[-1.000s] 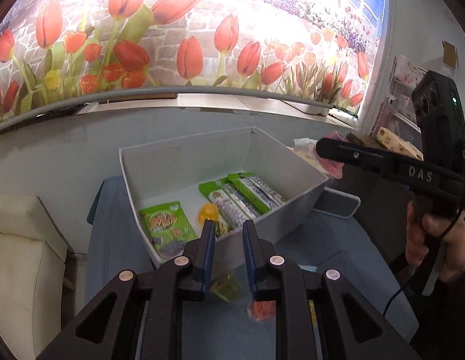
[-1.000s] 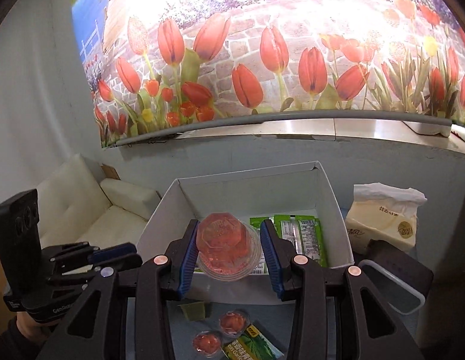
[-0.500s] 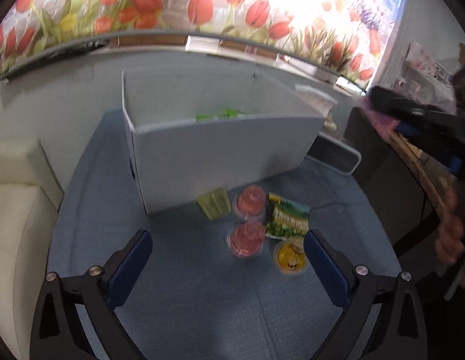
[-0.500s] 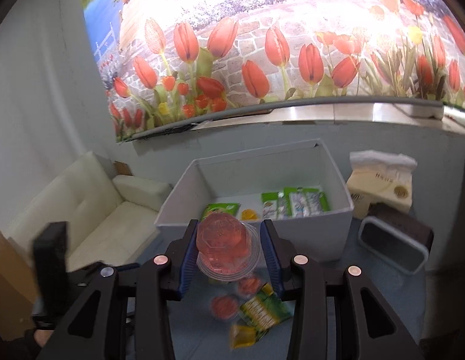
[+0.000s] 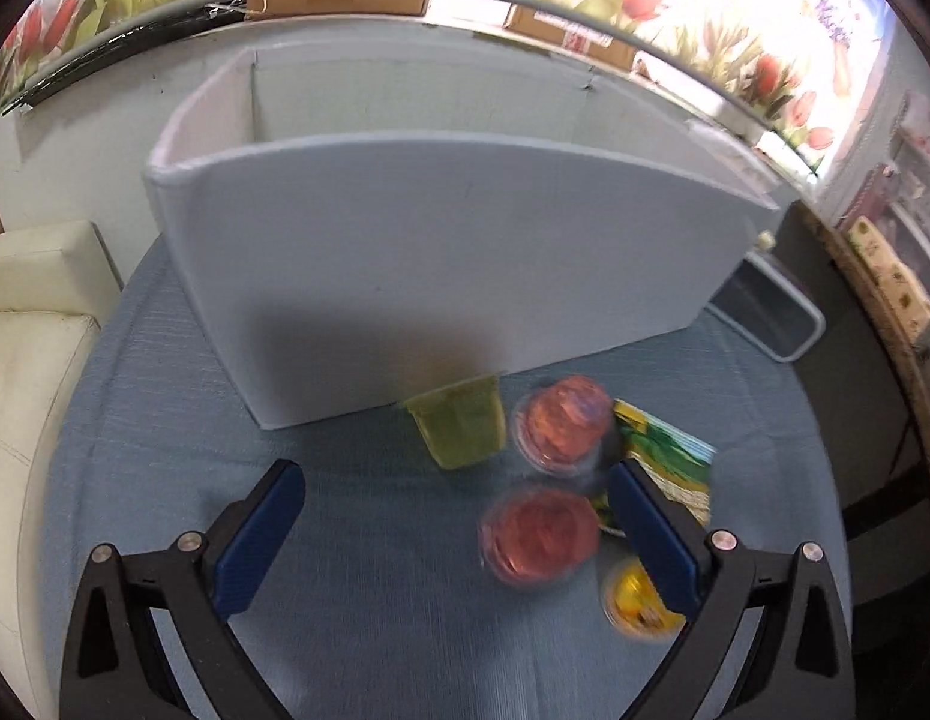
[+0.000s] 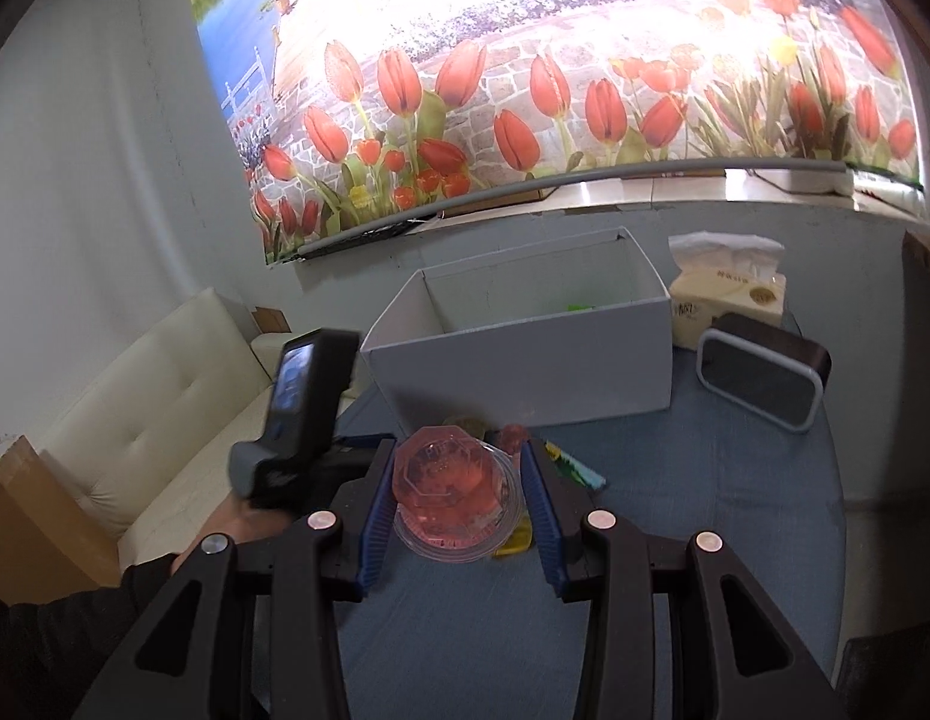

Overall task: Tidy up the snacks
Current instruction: 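Grasp a green jelly cup beside the box with the left tool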

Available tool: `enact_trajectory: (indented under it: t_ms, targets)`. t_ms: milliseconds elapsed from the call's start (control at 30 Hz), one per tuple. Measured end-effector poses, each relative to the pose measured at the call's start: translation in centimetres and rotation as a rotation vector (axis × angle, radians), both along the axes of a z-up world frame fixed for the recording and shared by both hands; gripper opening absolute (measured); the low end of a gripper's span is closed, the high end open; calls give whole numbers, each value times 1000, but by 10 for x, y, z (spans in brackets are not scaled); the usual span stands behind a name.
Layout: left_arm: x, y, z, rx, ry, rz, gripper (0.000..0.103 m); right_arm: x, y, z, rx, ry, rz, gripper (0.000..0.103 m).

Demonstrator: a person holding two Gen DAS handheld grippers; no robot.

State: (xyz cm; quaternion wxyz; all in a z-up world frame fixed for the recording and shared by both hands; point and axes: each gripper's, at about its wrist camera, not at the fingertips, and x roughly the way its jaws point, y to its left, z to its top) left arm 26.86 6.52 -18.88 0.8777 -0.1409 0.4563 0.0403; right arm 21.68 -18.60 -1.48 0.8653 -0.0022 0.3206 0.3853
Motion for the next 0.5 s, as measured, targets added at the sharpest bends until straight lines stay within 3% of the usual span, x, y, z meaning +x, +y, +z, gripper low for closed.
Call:
enact_trajectory:
  t_ms: [267, 300, 433, 500]
  targets:
    - [27, -3, -17, 8, 30, 76, 102, -6, -12, -16, 7, 41, -14, 44]
    - [29, -3, -18, 4, 31, 70, 95, -4, -12, -17, 3, 43, -16, 44]
    - [35, -3, -15, 62, 32, 83, 47, 0, -12, -20, 5, 50, -20, 44]
    - [36, -1, -15, 46, 34, 70, 45, 1, -11, -21, 6, 50, -19, 44]
